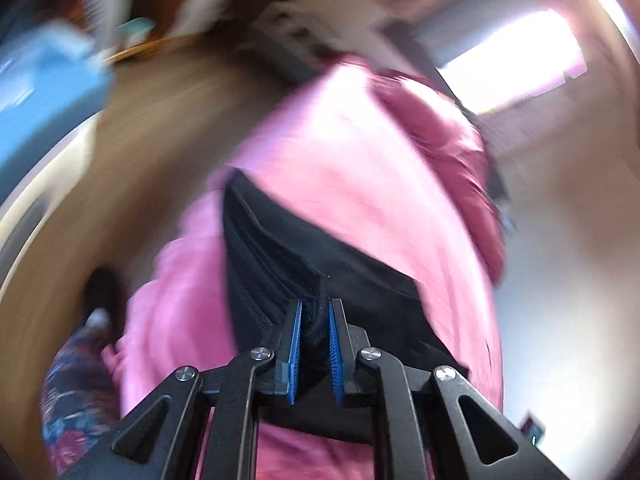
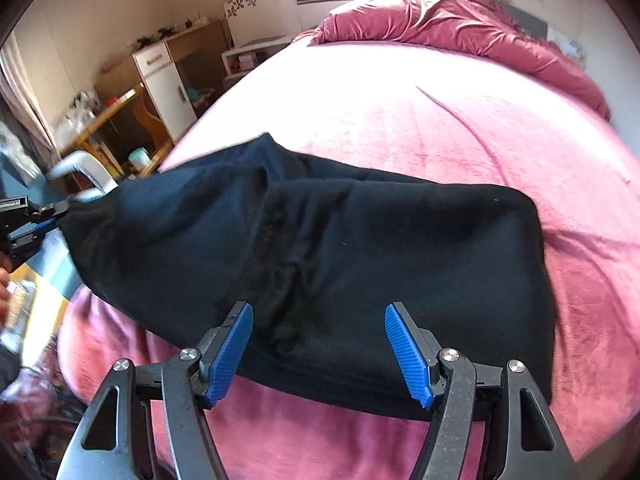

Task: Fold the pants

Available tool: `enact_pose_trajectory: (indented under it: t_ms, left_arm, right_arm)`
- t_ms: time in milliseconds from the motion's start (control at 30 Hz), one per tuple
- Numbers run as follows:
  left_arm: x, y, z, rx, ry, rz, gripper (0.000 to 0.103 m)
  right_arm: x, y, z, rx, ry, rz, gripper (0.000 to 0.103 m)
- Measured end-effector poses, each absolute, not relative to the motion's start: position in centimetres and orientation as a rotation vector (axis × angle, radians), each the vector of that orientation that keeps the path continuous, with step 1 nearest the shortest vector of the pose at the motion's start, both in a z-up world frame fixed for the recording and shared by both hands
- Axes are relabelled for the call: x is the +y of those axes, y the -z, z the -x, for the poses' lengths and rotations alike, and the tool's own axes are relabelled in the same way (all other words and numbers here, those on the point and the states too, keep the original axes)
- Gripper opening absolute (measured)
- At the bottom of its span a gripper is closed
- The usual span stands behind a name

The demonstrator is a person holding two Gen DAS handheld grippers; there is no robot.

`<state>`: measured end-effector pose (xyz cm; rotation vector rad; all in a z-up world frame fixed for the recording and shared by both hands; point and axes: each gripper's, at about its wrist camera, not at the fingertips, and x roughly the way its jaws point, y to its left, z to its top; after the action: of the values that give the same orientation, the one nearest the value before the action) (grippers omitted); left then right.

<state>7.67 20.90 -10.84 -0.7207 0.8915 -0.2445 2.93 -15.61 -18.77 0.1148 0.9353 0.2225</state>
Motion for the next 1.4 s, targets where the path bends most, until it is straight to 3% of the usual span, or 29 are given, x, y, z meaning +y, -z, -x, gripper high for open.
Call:
enact_pose_trajectory:
  t_ms: [133, 167, 300, 433, 600, 867, 933, 1200, 1400]
  left_arm:
    - [14.0, 9.0, -7.9, 0.907, 0.439, 0.550, 0.009]
    - [12.5, 8.9, -7.9, 0.914, 0.483, 0.519, 0.000]
    - [5.8, 9.1, -7.1, 0.954, 0.613, 0.342, 0.000]
    - [4.7, 10.1, -6.5, 0.999, 0.633, 0.342, 0.000]
    - [10.8, 10.8, -7.1, 1.051, 0.471, 0.467, 0.005]
    - [26.3, 14.6, -5.2, 1.067, -0.015, 0.834, 0.030]
    - [29.2, 16.6, -4.0, 1.088, -0.103, 0.960, 0.032]
    - [30.3, 22.1, -3.3, 1.189, -0.167, 1.123, 0.036]
    - [30.0, 23.4, -5.4, 1.168, -0.156, 1.160, 0.036]
  right_arm:
    - [-16.4, 18.2, -4.0, 0.953, -0.345, -0.300, 0.069]
    - [-16.6, 18.1, -4.4, 0.955, -0.381, -0.349, 0.069]
    - [-16.5, 17.3, -6.3, 0.960, -0.471, -0.463, 0.069]
    - [-15.5, 16.6, -7.4, 0.949, -0.463, -0.424, 0.069]
    - [-14.2, 17.8, -7.3, 0.973, -0.452, -0.369, 0.069]
    - [-14.1, 21.0, -6.3, 1.032, -0.410, -0.362, 0.070]
    - [-14.3, 21.3, -6.3, 1.036, -0.396, -0.368, 0.070]
    - [-14.8, 21.6, -6.4, 1.049, -0.350, -0.373, 0.070]
    - [-14.7, 21.6, -6.1, 1.056, -0.332, -0.348, 0.070]
